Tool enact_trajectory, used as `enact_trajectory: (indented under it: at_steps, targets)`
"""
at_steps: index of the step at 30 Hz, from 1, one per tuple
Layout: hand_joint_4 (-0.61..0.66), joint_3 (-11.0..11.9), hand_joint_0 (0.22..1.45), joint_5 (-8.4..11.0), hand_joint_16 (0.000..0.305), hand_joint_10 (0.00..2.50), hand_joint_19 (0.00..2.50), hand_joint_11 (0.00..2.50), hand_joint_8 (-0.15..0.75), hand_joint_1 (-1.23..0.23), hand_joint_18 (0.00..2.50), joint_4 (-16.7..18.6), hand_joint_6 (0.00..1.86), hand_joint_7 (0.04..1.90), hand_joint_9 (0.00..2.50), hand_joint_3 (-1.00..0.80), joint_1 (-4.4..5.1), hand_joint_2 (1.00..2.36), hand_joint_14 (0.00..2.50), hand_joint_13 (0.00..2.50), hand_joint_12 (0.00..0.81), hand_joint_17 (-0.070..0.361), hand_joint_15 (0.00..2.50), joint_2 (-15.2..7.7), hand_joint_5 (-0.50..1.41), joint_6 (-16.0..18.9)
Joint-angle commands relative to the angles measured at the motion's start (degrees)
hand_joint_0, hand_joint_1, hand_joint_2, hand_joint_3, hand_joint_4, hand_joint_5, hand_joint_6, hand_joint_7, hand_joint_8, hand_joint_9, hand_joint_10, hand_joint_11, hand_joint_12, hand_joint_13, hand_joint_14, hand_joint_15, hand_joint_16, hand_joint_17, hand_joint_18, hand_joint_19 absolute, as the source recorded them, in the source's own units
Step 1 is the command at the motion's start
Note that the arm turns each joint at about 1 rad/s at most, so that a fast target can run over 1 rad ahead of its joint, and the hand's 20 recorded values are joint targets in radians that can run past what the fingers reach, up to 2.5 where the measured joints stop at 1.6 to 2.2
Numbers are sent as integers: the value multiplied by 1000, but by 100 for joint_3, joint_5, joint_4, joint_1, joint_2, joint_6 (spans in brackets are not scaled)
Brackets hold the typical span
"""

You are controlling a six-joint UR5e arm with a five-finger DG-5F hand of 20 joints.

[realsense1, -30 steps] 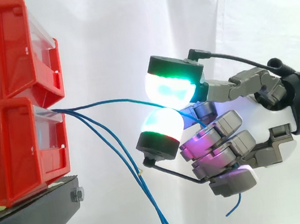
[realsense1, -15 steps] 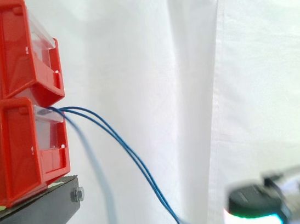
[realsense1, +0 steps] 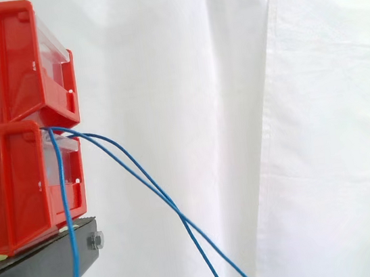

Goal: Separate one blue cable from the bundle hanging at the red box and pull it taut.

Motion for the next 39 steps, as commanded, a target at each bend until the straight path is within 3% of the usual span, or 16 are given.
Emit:
enact_trajectory:
  at_steps: [1, 8, 16, 39]
  targets:
    - [-57, -18, 792, 3, 39, 2500, 1083, 1186, 371, -733, 1077, 455, 947, 1173, 645, -329, -13, 1013, 2500, 713, 395, 88, 1217, -4, -220, 0]
    - [-60, -18, 792, 3, 40, 2500, 1064, 1178, 373, -734, 1083, 824, 948, 1175, 650, -324, -22, 1014, 2500, 713, 396, 89, 1229, -4, -219, 0]
    - [-59, -18, 793, 3, 39, 2500, 1074, 1191, 376, -734, 1083, 842, 948, 1174, 651, -325, 22, 1013, 2500, 714, 395, 89, 1225, -4, -219, 0]
    - [-58, -9, 793, 3, 39, 2500, 1113, 1155, 370, -734, 1096, 850, 948, 1167, 655, -324, 22, 1014, 2500, 717, 392, 87, 1222, 5, -219, 0]
